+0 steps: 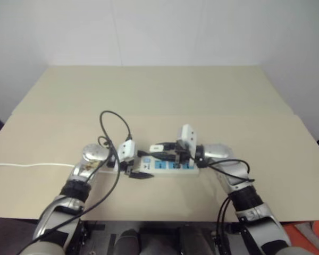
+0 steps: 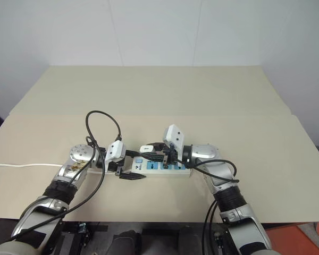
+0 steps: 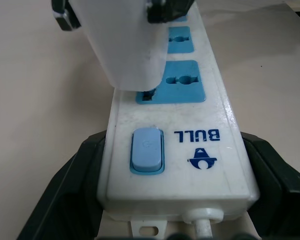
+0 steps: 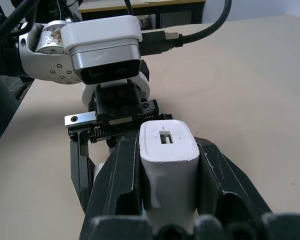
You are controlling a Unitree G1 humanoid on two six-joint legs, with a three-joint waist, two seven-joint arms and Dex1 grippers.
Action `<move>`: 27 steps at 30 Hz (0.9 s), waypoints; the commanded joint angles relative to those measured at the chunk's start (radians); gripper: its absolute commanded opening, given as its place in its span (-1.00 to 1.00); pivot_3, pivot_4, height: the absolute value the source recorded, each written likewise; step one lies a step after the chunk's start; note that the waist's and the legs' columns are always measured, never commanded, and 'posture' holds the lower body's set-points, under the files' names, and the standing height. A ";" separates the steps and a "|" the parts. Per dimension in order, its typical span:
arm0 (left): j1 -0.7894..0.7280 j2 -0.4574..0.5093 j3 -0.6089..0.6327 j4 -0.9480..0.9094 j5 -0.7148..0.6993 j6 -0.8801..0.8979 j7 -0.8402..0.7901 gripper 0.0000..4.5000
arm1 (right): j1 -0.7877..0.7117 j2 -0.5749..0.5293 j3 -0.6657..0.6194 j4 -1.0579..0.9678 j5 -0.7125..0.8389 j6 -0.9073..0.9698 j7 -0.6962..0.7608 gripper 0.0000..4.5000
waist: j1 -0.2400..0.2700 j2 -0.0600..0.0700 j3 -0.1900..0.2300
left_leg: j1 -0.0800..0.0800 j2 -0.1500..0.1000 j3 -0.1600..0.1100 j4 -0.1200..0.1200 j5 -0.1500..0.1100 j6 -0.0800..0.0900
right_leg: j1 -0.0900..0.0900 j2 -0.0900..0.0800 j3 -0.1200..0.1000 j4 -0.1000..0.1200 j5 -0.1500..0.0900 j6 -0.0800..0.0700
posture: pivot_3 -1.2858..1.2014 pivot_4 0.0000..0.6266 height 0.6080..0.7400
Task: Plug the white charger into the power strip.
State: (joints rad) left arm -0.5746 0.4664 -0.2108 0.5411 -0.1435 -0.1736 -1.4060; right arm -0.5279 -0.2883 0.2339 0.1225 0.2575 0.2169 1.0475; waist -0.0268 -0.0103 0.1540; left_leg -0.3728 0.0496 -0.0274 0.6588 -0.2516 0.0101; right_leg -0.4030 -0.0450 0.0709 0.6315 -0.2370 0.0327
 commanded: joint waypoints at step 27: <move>0.012 0.034 -0.007 -0.009 0.010 0.006 -0.007 0.47 | -0.022 -0.020 -0.058 0.137 -0.003 -0.121 0.011 -0.49 | -0.014 0.000 0.000 | 0.000 0.000 0.000 0.000 0.000 0.000 | 0.001 0.000 0.000 0.000 0.000 0.000 | 0.03 -0.52 1.00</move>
State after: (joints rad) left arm -0.5719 0.4798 -0.2112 0.5387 -0.1465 -0.1718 -1.4024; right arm -0.5452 -0.2679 0.2274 0.2300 0.2621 0.1245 1.0714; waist -0.0412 -0.0104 0.1540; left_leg -0.3723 0.0496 -0.0275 0.6587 -0.2516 0.0101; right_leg -0.4024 -0.0450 0.0709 0.6315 -0.2370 0.0327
